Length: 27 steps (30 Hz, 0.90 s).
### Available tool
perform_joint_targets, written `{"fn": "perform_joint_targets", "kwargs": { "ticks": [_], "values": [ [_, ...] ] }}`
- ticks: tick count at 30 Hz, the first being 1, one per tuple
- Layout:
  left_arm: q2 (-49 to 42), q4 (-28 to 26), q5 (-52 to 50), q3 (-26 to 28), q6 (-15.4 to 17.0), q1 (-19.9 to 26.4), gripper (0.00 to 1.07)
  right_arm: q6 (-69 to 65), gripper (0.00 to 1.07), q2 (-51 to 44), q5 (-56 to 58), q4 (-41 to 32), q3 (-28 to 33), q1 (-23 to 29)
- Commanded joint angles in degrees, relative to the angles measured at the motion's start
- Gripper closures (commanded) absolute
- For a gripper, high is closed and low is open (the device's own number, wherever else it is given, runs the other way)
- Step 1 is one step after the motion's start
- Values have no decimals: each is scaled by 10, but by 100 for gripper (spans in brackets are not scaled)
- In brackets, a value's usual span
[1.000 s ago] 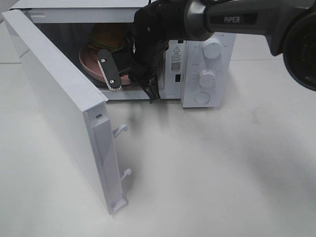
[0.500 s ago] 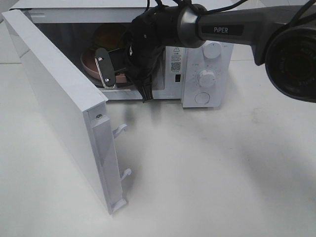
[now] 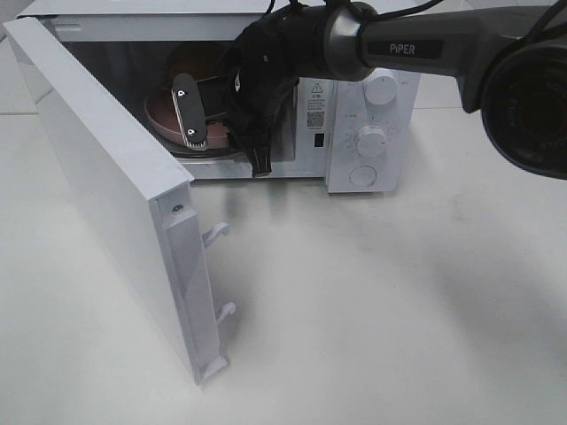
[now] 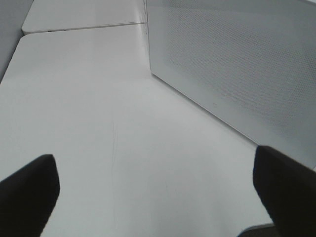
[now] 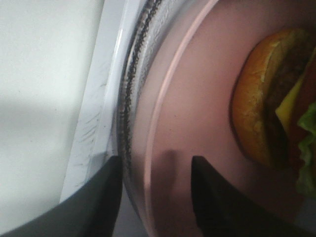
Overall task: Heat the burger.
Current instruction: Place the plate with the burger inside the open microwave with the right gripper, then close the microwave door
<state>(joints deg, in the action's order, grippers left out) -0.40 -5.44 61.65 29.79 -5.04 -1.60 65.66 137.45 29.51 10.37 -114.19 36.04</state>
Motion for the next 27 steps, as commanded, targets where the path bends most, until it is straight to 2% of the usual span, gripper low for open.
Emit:
{"fn": "perform_joint_targets", "kwargs": {
  "ticks": [1,6,11,13,14,16,19,21,27],
  "values": [
    [-8,-2,-5,-2,1,-3,7,-9,56,-12,-3,-13,10,-1],
    [-8,-2,-5,-2,1,-3,7,-9,51,-41,-22,-22,56,-1],
    [-8,-2,-5,-2,1,-3,7,-25,40,-80,-49,-25,111,0],
    [-8,-2,-5,-2,1,-3,7,-41,33,-105,-58,-29,151,2],
    [-8,-2,-5,-2,1,-3,7,-41,33,-105,-58,-29,151,2],
    [-8,-2,-5,-2,1,-3,7,-41,31,-136,-69,-33,202,2],
    [-8,-2,-5,-2,1,-3,7,-41,31,-144,-72,-33,216,2],
    [-8,-2,-5,-2,1,-3,7,-42,31,-176,-76,-34,262,2],
    [-8,-2,-5,-2,1,-3,7,-66,31,-217,-80,-26,312,2]
  ]
}}
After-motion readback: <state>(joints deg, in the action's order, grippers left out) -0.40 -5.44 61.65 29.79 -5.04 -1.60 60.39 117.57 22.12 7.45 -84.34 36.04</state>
